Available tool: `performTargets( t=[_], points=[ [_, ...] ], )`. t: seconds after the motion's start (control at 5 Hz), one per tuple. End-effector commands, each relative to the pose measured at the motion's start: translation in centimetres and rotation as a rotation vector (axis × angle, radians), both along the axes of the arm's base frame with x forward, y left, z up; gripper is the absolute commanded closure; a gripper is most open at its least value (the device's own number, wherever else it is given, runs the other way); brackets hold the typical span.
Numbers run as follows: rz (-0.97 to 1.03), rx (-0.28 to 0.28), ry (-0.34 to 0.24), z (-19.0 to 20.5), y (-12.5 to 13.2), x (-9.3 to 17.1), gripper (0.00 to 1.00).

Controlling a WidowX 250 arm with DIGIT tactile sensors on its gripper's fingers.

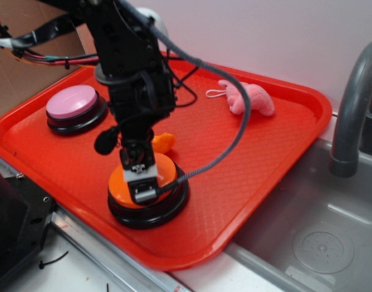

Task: Push the orange button.

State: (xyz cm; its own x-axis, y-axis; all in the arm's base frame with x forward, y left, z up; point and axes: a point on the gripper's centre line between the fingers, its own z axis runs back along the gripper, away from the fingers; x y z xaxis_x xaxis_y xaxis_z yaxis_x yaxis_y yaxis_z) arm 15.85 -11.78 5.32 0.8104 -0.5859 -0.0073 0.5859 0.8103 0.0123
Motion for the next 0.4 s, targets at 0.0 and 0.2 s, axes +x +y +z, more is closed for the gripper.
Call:
performTargets(
  t=[0.0,0.2],
  points=[
    [-0.041,-0.038,-0.002,-0.5,-1.7,0.3,0.00],
    [-0.046,-0.022,0.004,0.8,-1.9,0.6,0.00]
  ],
)
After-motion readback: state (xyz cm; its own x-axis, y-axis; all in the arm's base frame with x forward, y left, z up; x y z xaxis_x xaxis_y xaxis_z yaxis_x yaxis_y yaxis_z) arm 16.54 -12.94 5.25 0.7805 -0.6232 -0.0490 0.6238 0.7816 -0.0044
